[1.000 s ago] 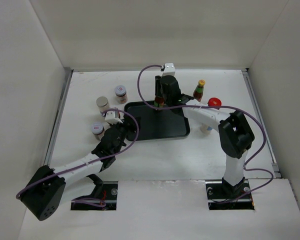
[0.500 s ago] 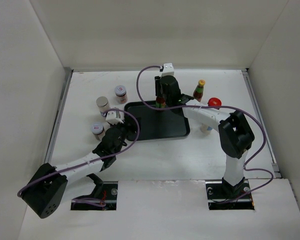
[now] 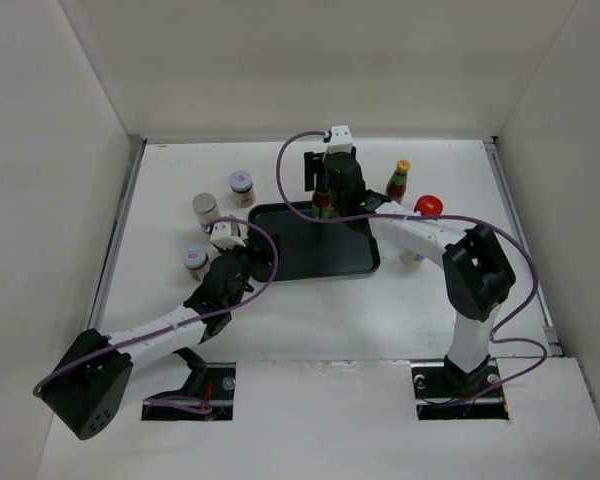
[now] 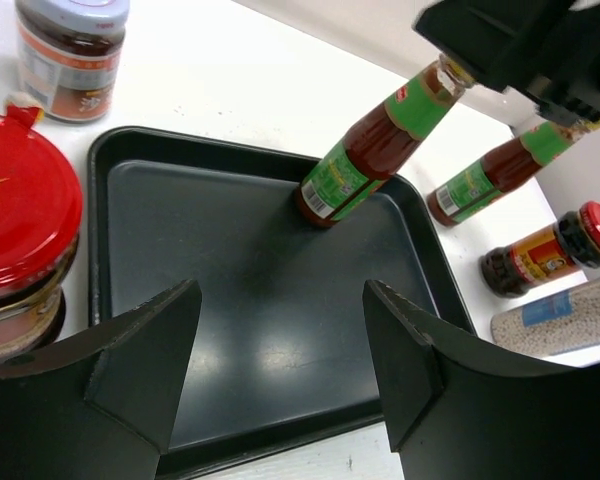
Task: Organize the condiment bottles
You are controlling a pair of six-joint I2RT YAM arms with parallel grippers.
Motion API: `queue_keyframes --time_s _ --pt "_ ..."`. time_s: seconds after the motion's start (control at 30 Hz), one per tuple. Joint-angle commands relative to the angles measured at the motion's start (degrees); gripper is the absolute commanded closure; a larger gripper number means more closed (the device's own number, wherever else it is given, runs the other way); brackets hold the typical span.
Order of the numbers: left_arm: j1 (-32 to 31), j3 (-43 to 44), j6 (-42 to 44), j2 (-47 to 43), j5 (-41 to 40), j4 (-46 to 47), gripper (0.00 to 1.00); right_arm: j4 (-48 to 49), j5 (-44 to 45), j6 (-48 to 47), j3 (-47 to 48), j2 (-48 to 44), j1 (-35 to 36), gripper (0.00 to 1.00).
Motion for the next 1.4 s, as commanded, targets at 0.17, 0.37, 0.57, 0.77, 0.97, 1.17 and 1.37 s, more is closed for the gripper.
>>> queue_keyframes --time_s 0.17,0.37,0.57,0.77,0.97,1.17,1.37 --pt "1.0 7.3 3.7 -5.6 -5.7 -10.2 0.26 8.9 -1.2 2.4 -14.0 -19.2 2.8 0.19" --pt "0.2 14.9 6.7 -11.9 -15.8 -30.6 0.19 12.9 -0.8 7.8 -30.0 -32.4 3.9 0.6" --pt "3.2 18.3 6.2 -6.6 -21.0 -42.7 0.19 16.7 -0.4 14.1 -42.7 -37.5 8.4 0.8" --pt "4.6 20.4 7.7 -1.2 -20.3 -41.3 0.18 21.8 -1.8 15.1 -47.6 -36.8 8.7 0.34" --pt "7.8 22.3 8.8 5.6 -17.2 -39.0 0.17 23.4 -4.0 16.2 -47.9 -36.1 8.7 0.29" --pt "9.4 23.5 10.2 10.6 -15.4 -35.4 0.18 23.4 -4.3 16.5 -48.2 -36.4 8.7 0.29" --pt "9.5 24.4 10.7 13.0 -13.9 -33.6 0.41 23.4 -4.9 17.2 -48.9 -38.0 8.7 0.29"
